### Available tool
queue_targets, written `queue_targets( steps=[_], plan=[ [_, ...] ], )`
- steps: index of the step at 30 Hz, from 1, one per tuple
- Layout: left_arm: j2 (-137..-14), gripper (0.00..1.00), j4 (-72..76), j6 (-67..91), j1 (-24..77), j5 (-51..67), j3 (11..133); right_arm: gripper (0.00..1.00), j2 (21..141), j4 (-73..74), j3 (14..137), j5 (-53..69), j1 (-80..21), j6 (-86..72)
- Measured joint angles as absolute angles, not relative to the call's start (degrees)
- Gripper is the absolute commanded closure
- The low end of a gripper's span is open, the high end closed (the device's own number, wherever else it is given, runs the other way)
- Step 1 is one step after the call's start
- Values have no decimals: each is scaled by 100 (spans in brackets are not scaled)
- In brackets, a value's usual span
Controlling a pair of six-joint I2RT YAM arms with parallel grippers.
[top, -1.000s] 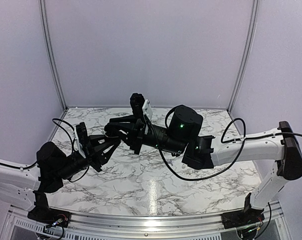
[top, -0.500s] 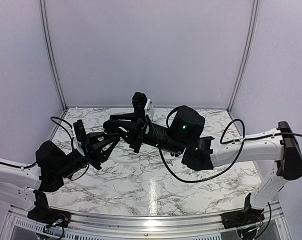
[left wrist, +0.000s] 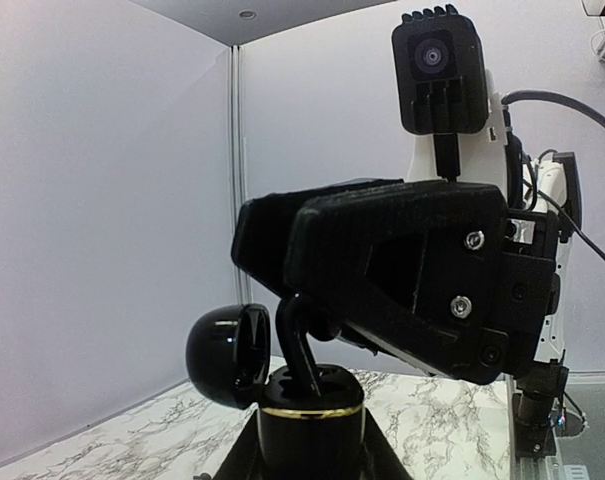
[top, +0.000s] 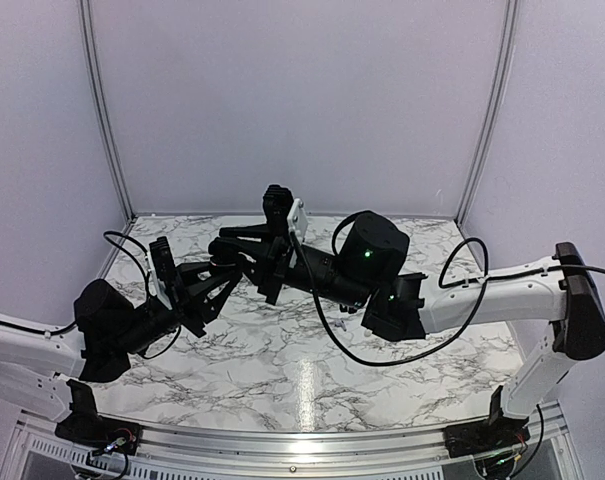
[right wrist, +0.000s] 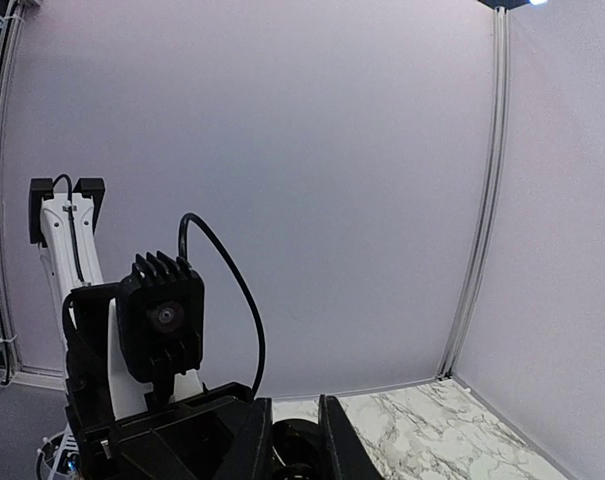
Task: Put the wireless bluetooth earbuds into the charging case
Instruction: Insert the left earbud into the left side groove of the charging case.
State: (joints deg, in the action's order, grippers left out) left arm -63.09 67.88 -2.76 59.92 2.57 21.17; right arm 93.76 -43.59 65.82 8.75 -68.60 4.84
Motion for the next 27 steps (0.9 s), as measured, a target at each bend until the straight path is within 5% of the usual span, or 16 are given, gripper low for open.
queue_targets(
  steps=[27],
  plan=[
    [-6438, 100, 6792, -250, 5981, 257, 2176, 94, 9376, -4366, 6661, 622, -6890, 978]
  ],
)
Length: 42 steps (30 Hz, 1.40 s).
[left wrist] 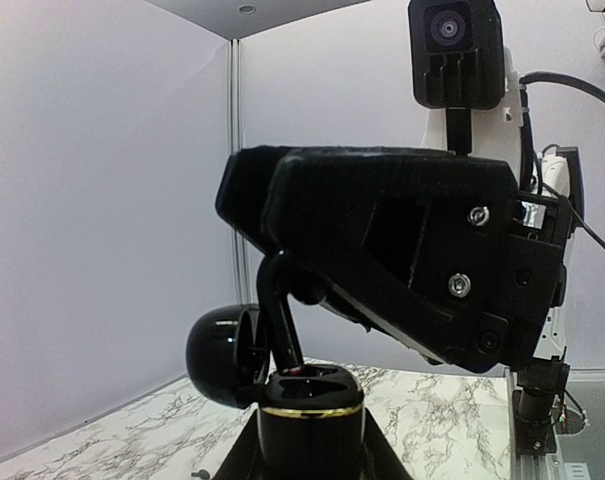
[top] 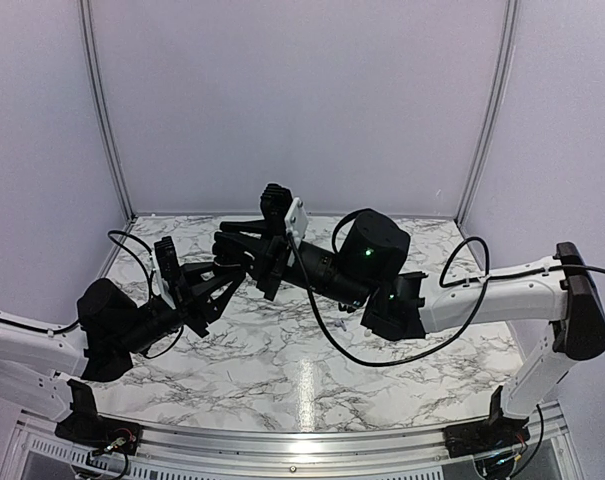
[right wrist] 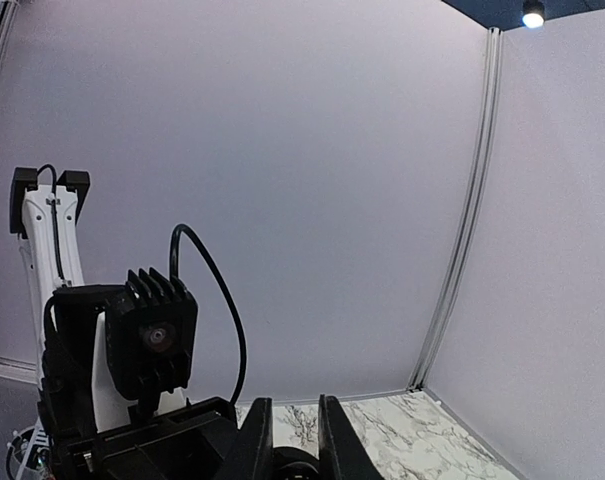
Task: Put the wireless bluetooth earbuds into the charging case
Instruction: Insert the left earbud into the left side groove of the charging case.
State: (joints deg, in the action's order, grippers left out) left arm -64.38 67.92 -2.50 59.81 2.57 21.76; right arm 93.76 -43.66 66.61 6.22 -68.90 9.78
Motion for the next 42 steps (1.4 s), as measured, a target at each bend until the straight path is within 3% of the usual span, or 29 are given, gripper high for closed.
queue_targets(
  steps=[42],
  plan=[
    [-6394, 100, 6869, -126, 5955, 276, 2180, 94, 9522, -4545, 6687, 150, -7242, 1839]
  ],
)
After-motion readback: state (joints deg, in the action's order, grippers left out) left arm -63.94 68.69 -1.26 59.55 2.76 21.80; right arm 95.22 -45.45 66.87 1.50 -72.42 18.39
